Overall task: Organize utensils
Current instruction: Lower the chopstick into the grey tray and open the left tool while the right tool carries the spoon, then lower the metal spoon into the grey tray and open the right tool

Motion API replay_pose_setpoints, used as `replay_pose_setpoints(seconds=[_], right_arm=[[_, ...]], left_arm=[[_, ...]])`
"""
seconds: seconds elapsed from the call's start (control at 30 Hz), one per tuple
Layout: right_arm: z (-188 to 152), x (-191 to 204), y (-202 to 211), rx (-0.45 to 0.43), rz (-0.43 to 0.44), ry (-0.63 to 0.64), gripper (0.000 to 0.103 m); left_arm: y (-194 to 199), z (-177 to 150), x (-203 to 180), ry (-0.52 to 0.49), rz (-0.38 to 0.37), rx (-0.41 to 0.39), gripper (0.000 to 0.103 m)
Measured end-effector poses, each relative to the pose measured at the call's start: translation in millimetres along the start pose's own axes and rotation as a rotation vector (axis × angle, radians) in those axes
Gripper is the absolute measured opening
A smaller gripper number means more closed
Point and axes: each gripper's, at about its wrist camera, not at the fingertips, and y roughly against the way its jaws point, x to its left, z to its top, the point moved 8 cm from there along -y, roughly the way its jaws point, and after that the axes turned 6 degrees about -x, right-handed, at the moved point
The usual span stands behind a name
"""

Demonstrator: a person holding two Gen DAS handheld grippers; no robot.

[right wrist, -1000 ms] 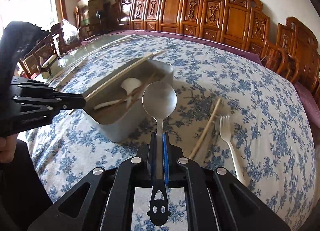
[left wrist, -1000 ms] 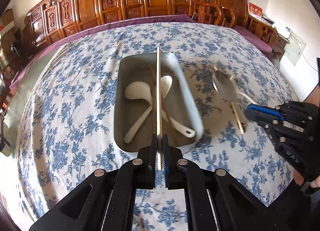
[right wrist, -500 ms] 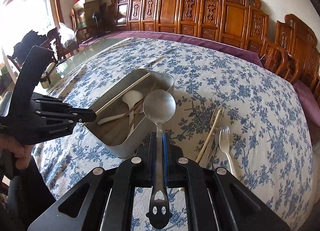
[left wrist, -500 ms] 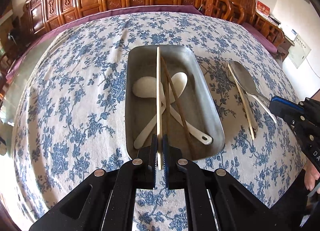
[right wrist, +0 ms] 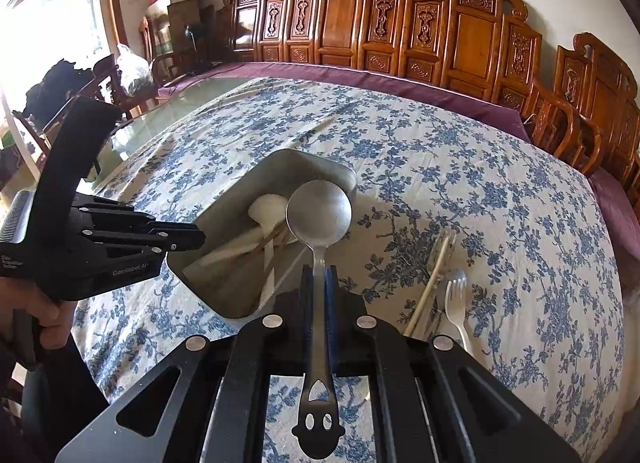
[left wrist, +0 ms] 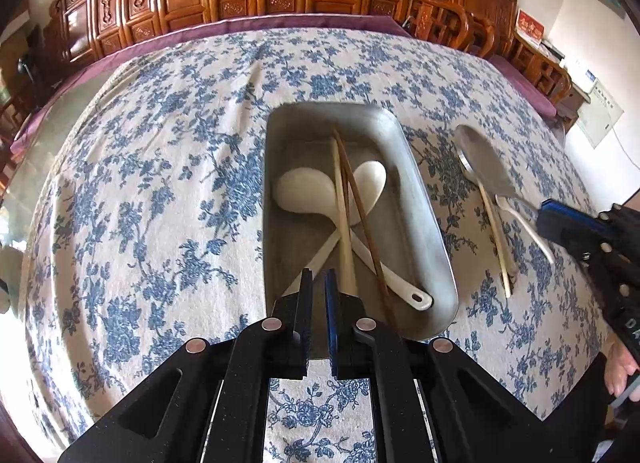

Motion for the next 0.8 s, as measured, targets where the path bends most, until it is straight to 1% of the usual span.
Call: replay_pose_setpoints(seconds=[0.13,0.4,0.67,0.73,0.8], right_arm=[[11,9,-9,-0.003,0.019,-0.012,0.008],[36,29,-41,-0.001,0.076,-0.074,0.008],[53,41,-81,0.024,0.099,-0.141,0.008],[53,41,-92,0.038,0.1,-0.164,0.008],[49,41,-103,0.056,0.097,-0.191,0.008]], left_arm=[[14,5,7,0.01,-0.003,-0.027,0.011],[43,14,24,0.011,0.018,-0.081,0.012],[64,18,34,-0.003,0.038,-0.119,0.014],[67,18,36,0.002,0.038,-0.125,0.02],[69,18,39,0.005,0.039,-0.13,0.021]])
